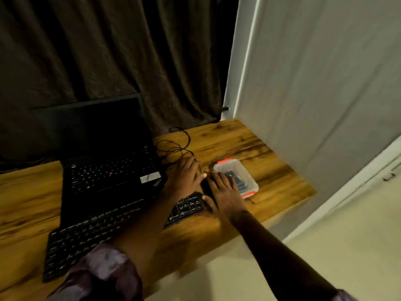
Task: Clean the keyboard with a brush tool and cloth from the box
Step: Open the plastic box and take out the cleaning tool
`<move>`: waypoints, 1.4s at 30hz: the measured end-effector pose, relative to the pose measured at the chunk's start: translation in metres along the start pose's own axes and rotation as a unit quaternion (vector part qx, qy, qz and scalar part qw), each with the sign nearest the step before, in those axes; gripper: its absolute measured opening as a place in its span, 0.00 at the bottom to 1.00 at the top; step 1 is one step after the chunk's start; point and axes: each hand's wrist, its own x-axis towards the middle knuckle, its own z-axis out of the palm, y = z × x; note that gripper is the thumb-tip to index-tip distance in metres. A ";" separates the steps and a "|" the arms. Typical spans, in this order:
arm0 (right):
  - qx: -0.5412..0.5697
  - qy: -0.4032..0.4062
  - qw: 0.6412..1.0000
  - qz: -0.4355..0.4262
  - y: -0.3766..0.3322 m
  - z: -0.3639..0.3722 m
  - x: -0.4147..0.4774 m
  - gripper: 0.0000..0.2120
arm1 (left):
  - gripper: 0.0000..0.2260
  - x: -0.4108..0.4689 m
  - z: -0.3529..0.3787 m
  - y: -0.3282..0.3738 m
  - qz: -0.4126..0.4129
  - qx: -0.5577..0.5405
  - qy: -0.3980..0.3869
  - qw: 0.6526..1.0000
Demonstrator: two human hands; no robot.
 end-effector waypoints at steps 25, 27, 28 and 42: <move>-0.068 0.128 0.989 0.040 0.077 0.036 -0.067 0.30 | 0.34 0.074 0.052 0.065 0.036 0.004 -0.151 0.988; -0.059 0.128 0.989 0.035 0.079 0.036 -0.067 0.29 | 0.35 0.076 0.052 0.064 0.037 0.003 -0.155 0.987; -0.051 0.121 0.991 0.036 0.078 0.035 -0.067 0.30 | 0.35 0.077 0.053 0.063 0.031 -0.007 -0.163 0.986; -0.022 0.077 0.990 0.120 0.062 0.014 -0.053 0.32 | 0.44 0.097 0.056 0.052 0.006 -0.084 -0.198 0.977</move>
